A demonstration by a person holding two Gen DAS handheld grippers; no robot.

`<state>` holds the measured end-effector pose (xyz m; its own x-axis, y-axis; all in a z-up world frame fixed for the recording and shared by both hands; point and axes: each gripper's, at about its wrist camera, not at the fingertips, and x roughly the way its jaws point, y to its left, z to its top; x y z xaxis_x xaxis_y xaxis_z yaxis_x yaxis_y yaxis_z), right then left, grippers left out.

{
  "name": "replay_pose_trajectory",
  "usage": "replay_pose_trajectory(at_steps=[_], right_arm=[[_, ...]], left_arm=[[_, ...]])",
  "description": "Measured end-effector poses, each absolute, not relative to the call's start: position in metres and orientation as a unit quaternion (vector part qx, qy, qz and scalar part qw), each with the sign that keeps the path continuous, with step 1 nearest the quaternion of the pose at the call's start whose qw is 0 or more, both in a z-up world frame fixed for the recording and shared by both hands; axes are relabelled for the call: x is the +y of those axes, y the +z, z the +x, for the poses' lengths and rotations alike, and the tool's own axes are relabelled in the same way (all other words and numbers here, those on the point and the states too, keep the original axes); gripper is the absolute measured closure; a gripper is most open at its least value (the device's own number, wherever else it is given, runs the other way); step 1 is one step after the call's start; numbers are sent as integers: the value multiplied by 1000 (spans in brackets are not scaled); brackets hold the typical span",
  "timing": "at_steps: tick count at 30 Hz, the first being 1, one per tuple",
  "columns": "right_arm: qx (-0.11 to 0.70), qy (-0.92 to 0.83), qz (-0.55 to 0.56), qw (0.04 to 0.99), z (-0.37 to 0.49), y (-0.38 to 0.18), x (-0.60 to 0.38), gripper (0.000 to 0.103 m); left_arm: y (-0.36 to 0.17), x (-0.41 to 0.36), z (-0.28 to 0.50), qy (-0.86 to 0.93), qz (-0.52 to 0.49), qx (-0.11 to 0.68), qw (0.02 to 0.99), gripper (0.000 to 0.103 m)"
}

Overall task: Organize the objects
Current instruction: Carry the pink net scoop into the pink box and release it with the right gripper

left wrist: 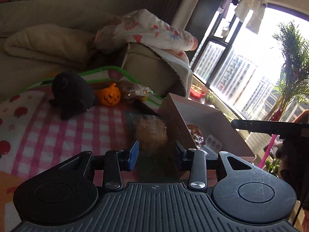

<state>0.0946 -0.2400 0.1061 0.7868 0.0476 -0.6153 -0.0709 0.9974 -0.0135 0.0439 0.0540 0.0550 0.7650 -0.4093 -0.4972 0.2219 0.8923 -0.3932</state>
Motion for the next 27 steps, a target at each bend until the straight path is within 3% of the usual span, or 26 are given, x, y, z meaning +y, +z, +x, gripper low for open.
replay_pose_trajectory(at_steps=[4, 5, 7, 10, 20, 23, 24, 25, 27], right_arm=[[309, 36, -35, 950, 68, 113, -247, 44], [306, 40, -42, 950, 58, 113, -247, 40], [309, 48, -52, 948, 29, 108, -248, 17], [326, 63, -76, 940, 1, 91, -242, 7], [353, 45, -112, 928, 5, 30, -202, 5], [359, 51, -111, 925, 4, 29, -200, 22], [364, 54, -102, 924, 4, 30, -202, 34], [369, 54, -92, 923, 3, 33, -206, 53], [378, 55, -77, 921, 1, 39, -214, 76]], left_arm=[[44, 78, 37, -159, -179, 306, 922, 62], [41, 81, 35, -160, -184, 307, 920, 61], [36, 81, 33, -165, -199, 312, 914, 61], [32, 74, 29, -183, -209, 313, 908, 62], [26, 15, -24, -236, -75, 283, 927, 61], [25, 4, -36, -250, -40, 273, 928, 61], [25, 3, -38, -251, -36, 270, 929, 61], [25, 4, -38, -251, -37, 269, 929, 61], [24, 8, -34, -243, -51, 269, 931, 61]])
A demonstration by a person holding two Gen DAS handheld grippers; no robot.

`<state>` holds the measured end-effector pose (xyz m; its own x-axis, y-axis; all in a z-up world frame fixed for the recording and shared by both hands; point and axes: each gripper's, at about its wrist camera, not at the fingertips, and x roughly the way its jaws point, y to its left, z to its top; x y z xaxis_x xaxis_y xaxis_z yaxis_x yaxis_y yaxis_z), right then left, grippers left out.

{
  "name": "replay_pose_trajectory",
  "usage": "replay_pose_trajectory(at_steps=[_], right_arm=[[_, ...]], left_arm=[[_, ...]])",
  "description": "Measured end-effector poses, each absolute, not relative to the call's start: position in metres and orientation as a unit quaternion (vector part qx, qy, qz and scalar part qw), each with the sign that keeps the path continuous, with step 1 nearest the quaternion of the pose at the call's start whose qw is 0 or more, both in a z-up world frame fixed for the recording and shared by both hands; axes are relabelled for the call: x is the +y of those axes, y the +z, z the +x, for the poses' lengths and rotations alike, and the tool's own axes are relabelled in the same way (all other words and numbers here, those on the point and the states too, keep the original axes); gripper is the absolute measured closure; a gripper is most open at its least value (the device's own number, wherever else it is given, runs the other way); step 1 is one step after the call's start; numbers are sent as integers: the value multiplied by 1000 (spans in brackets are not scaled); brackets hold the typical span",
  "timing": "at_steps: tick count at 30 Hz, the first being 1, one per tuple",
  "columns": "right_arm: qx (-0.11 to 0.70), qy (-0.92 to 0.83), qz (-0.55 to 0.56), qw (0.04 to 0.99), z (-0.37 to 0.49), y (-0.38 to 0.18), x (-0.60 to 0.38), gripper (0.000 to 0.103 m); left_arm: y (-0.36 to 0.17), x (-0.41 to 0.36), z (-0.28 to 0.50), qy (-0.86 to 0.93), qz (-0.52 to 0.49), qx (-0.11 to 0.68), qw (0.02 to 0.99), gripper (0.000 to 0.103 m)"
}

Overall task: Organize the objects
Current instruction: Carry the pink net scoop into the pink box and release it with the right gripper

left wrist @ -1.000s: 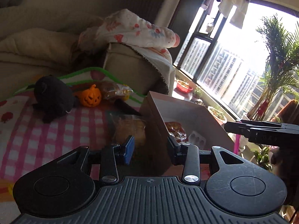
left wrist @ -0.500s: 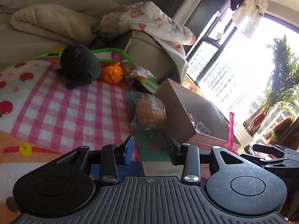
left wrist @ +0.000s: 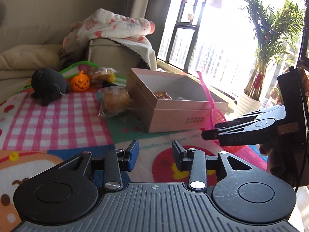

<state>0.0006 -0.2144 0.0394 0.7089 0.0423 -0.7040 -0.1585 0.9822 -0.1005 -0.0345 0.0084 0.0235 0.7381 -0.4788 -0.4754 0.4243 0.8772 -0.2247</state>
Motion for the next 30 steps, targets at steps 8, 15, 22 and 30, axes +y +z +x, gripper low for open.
replay_pose_trajectory(at_steps=[8, 15, 22, 30], right_arm=[[342, 41, -85, 935, -14, 64, -230, 90], [320, 25, -112, 940, -17, 52, -238, 4], [357, 23, -83, 930, 5, 31, -243, 7], [353, 35, -92, 930, -9, 48, -237, 25]], left_arm=[[13, 28, -27, -220, -107, 273, 930, 61], [21, 24, -31, -236, -98, 272, 928, 61], [27, 10, -36, -241, -74, 273, 928, 61], [22, 10, -29, -225, -76, 290, 927, 61]])
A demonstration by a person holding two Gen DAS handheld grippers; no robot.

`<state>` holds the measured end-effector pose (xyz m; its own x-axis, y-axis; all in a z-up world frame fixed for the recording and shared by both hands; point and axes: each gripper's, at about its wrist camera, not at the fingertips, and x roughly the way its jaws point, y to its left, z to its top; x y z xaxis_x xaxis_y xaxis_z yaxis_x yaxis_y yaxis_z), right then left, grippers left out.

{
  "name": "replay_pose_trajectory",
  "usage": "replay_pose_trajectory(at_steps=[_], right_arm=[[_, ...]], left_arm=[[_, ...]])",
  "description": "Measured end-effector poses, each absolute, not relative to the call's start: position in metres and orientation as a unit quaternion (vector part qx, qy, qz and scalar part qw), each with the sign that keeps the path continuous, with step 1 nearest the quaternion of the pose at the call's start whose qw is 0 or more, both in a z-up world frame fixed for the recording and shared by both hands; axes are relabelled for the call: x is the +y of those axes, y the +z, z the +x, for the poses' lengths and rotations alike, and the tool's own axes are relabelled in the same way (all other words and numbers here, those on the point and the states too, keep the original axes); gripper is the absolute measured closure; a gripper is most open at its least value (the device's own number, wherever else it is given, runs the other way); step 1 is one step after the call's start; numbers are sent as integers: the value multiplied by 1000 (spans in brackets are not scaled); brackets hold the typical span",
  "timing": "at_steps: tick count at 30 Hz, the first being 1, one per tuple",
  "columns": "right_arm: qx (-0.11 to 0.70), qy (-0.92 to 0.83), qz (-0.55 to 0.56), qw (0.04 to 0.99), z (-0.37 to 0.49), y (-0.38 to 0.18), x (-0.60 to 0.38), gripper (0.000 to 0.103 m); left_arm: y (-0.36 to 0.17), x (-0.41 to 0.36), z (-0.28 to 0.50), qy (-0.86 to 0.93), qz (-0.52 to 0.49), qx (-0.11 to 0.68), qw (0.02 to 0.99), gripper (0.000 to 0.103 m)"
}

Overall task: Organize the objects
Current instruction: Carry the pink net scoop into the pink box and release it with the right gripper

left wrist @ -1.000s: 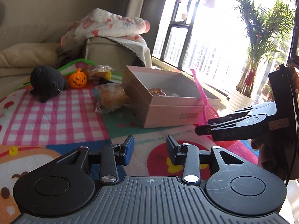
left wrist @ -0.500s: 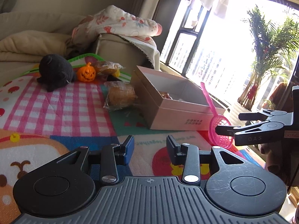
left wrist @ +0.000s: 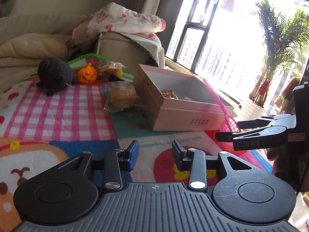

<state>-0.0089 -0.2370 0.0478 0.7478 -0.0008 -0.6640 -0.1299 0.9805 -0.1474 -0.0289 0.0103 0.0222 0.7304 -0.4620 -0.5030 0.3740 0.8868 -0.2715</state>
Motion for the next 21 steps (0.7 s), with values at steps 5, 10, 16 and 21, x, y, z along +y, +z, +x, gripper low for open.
replay_pose_trajectory(at_steps=[5, 10, 16, 21], right_arm=[[304, 50, -111, 945, 7, 100, -225, 25], [350, 43, -70, 933, 91, 117, -224, 25], [406, 19, -63, 912, 139, 77, -219, 24], [377, 24, -98, 921, 112, 66, -212, 15]], left_arm=[[21, 8, -22, -216, -69, 306, 924, 61], [24, 8, -14, -205, -65, 322, 922, 61], [23, 20, 2, -188, -82, 343, 917, 61], [29, 38, 24, -153, -117, 346, 918, 61]])
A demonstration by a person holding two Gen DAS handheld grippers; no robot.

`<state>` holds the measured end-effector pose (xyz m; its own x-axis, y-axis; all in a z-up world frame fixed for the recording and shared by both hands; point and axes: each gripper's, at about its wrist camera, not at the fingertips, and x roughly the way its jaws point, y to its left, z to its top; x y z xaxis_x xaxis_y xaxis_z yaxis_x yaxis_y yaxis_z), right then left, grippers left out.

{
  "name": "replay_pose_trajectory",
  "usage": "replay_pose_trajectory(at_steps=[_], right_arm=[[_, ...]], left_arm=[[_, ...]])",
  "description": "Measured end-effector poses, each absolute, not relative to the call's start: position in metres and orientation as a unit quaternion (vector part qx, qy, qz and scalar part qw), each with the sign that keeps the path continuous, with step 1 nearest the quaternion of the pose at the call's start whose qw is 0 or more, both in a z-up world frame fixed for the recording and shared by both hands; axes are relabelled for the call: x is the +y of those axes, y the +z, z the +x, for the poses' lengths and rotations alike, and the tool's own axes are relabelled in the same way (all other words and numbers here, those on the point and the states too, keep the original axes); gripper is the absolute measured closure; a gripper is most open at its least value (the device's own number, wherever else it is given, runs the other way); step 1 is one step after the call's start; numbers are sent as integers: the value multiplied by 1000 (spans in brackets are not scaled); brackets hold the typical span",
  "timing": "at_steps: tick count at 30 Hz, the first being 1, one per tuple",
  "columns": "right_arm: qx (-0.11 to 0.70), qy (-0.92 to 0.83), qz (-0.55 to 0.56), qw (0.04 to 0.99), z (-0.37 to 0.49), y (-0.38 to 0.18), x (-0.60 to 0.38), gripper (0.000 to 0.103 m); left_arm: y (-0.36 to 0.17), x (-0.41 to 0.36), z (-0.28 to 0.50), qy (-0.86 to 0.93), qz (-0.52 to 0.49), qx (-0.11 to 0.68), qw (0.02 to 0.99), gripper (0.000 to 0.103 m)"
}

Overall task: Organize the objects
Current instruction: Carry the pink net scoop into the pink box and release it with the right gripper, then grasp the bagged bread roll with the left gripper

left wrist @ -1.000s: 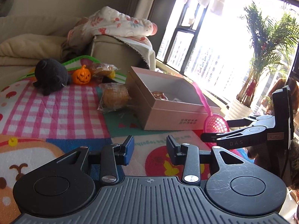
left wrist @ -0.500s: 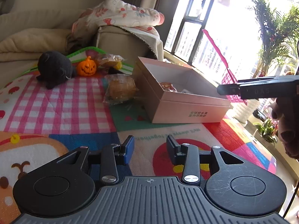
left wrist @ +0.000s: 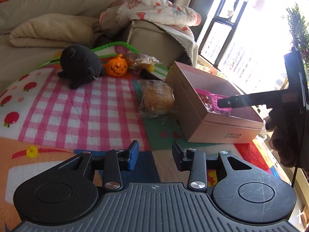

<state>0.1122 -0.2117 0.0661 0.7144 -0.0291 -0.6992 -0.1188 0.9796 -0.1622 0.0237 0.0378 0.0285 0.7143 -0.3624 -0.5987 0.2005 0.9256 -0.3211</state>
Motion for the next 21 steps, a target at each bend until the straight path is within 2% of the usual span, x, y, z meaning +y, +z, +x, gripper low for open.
replay_pose_trajectory(at_steps=[3, 6, 8, 14, 18, 21], right_arm=[[332, 18, -110, 937, 80, 71, -213, 13], [292, 29, -84, 952, 42, 77, -222, 3], [274, 30, -52, 960, 20, 75, -229, 2], [290, 16, 9, 957, -6, 35, -240, 2], [291, 15, 26, 956, -7, 22, -242, 2], [292, 22, 44, 955, -8, 21, -247, 0]], left_arm=[[37, 43, 41, -142, -135, 340, 920, 61], [49, 42, 63, -140, -140, 332, 922, 61], [59, 40, 84, -142, -149, 331, 921, 61], [91, 31, 164, -122, -188, 363, 905, 62], [100, 16, 225, -86, -138, 389, 907, 62], [87, 5, 270, -46, -95, 429, 897, 62]])
